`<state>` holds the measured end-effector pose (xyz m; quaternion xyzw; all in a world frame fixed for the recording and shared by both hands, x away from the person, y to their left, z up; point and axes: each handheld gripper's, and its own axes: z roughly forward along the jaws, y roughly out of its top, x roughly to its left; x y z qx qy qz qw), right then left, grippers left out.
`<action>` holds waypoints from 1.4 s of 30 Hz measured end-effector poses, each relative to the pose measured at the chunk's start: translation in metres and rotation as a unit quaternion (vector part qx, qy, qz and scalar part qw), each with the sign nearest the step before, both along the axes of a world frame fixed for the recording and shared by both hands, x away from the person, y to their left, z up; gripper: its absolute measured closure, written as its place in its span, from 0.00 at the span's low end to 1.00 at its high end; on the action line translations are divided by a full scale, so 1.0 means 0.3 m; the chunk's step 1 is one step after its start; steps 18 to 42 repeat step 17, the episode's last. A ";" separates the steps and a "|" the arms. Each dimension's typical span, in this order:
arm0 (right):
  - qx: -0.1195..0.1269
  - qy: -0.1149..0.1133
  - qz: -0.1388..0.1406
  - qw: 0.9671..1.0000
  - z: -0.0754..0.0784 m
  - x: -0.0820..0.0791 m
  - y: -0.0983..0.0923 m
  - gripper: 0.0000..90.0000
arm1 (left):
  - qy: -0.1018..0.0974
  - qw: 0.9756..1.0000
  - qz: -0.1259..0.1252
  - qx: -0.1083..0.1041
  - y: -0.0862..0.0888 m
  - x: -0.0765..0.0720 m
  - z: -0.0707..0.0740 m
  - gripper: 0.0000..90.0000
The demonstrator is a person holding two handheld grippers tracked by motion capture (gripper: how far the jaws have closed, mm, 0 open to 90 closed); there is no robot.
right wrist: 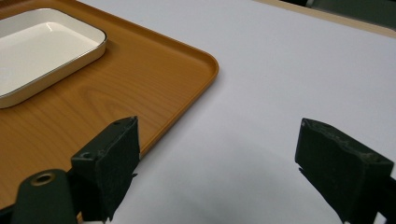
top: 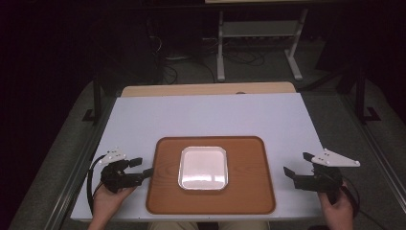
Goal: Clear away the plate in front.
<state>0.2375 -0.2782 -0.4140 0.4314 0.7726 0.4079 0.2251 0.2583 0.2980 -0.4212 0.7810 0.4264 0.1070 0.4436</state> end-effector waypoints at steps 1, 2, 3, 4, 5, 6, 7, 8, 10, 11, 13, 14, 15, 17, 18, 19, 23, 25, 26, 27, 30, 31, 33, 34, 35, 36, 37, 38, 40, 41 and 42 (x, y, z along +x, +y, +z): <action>0.000 0.000 0.000 1.000 0.000 0.000 0.000 0.15 | -0.001 1.000 0.002 -0.002 0.008 -0.002 -0.003 0.34; 0.000 0.000 0.000 1.000 0.000 0.000 0.000 0.15 | -0.001 1.000 0.002 -0.002 0.008 -0.002 -0.003 0.34; -0.002 -0.001 0.002 1.000 0.000 -0.001 0.000 0.15 | -0.001 1.000 0.004 -0.005 0.014 -0.007 -0.006 0.34; -0.002 -0.001 0.003 1.000 0.000 -0.002 0.001 0.15 | -0.002 1.000 0.006 -0.008 0.016 -0.010 -0.007 0.34; -0.003 -0.001 0.003 1.000 0.000 -0.002 0.002 0.15 | -0.003 1.000 0.006 -0.007 0.017 -0.013 -0.008 0.34; -0.003 0.000 0.004 1.000 -0.001 -0.002 0.004 0.15 | -0.004 1.000 0.006 -0.007 0.018 -0.015 -0.008 0.34; -0.004 -0.001 0.005 1.000 -0.002 -0.001 0.004 0.15 | -0.004 1.000 0.008 -0.008 0.019 -0.017 -0.008 0.34; -0.005 0.000 0.008 1.000 -0.003 -0.001 0.006 0.15 | -0.006 1.000 0.008 -0.009 0.020 -0.017 -0.007 0.34; -0.006 0.001 0.010 1.000 -0.005 -0.001 0.008 0.15 | -0.008 1.000 0.009 -0.010 0.022 -0.017 -0.006 0.34; -0.006 0.001 0.010 1.000 -0.005 -0.001 0.008 0.15 | -0.009 1.000 0.010 -0.010 0.023 -0.017 -0.006 0.34; -0.005 0.000 0.012 1.000 -0.005 -0.002 0.010 0.15 | -0.009 1.000 0.011 -0.013 0.025 -0.018 -0.005 0.34; -0.004 -0.001 0.013 1.000 -0.005 -0.002 0.012 0.15 | -0.009 1.000 0.011 -0.014 0.026 -0.019 -0.005 0.34; -0.005 -0.002 0.014 1.000 -0.004 -0.003 0.014 0.15 | -0.010 1.000 0.012 -0.015 0.026 -0.019 -0.004 0.34; -0.007 -0.003 0.017 1.000 -0.004 -0.003 0.018 0.15 | -0.011 1.000 0.011 -0.016 0.027 -0.018 -0.005 0.34; -0.007 -0.003 0.017 1.000 -0.004 -0.003 0.018 0.15 | -0.011 1.000 0.011 -0.016 0.027 -0.018 -0.005 0.34; -0.007 -0.003 0.017 1.000 -0.004 -0.003 0.018 0.15 | -0.011 1.000 0.011 -0.016 0.027 -0.018 -0.005 0.34; -0.007 -0.003 0.017 1.000 -0.004 -0.003 0.018 0.15 | -0.011 1.000 0.011 -0.016 0.027 -0.018 -0.005 0.34; -0.007 -0.003 0.017 1.000 -0.004 -0.003 0.018 0.15 | -0.011 1.000 0.011 -0.016 0.027 -0.018 -0.005 0.34; -0.007 -0.003 0.017 1.000 -0.004 -0.003 0.018 0.15 | -0.011 1.000 0.011 -0.016 0.027 -0.018 -0.005 0.34; -0.007 -0.003 0.017 1.000 -0.004 -0.003 0.018 0.15 | -0.011 1.000 0.011 -0.016 0.027 -0.018 -0.005 0.34; -0.007 -0.003 0.017 1.000 -0.004 -0.003 0.018 0.15 | -0.011 1.000 0.011 -0.016 0.027 -0.018 -0.005 0.34; -0.007 -0.003 0.017 1.000 -0.004 -0.003 0.018 0.15 | -0.011 1.000 0.011 -0.016 0.027 -0.018 -0.005 0.34; -0.007 -0.003 0.017 1.000 -0.004 -0.003 0.018 0.15 | -0.011 1.000 0.011 -0.016 0.027 -0.018 -0.005 0.34; -0.007 -0.003 0.017 1.000 -0.004 -0.003 0.018 0.15 | -0.011 1.000 0.011 -0.016 0.027 -0.018 -0.005 0.34; -0.007 -0.003 0.017 1.000 -0.004 -0.003 0.018 0.15 | -0.011 1.000 0.011 -0.016 0.027 -0.018 -0.005 0.34; -0.007 -0.003 0.017 1.000 -0.004 -0.003 0.018 0.15 | -0.011 1.000 0.011 -0.016 0.027 -0.018 -0.005 0.34; -0.007 -0.003 0.017 1.000 -0.004 -0.003 0.018 0.15 | -0.011 1.000 0.011 -0.016 0.027 -0.018 -0.005 0.34; -0.007 -0.003 0.017 1.000 -0.004 -0.003 0.018 0.15 | -0.011 1.000 0.011 -0.016 0.027 -0.018 -0.005 0.34; -0.007 -0.003 0.017 1.000 -0.004 -0.003 0.018 0.15 | -0.011 1.000 0.011 -0.016 0.027 -0.018 -0.005 0.34; -0.007 -0.003 0.017 1.000 -0.004 -0.003 0.018 0.15 | -0.011 1.000 0.011 -0.016 0.027 -0.018 -0.005 0.34; -0.007 -0.003 0.017 1.000 -0.004 -0.003 0.018 0.15 | -0.011 1.000 0.011 -0.016 0.027 -0.018 -0.005 0.34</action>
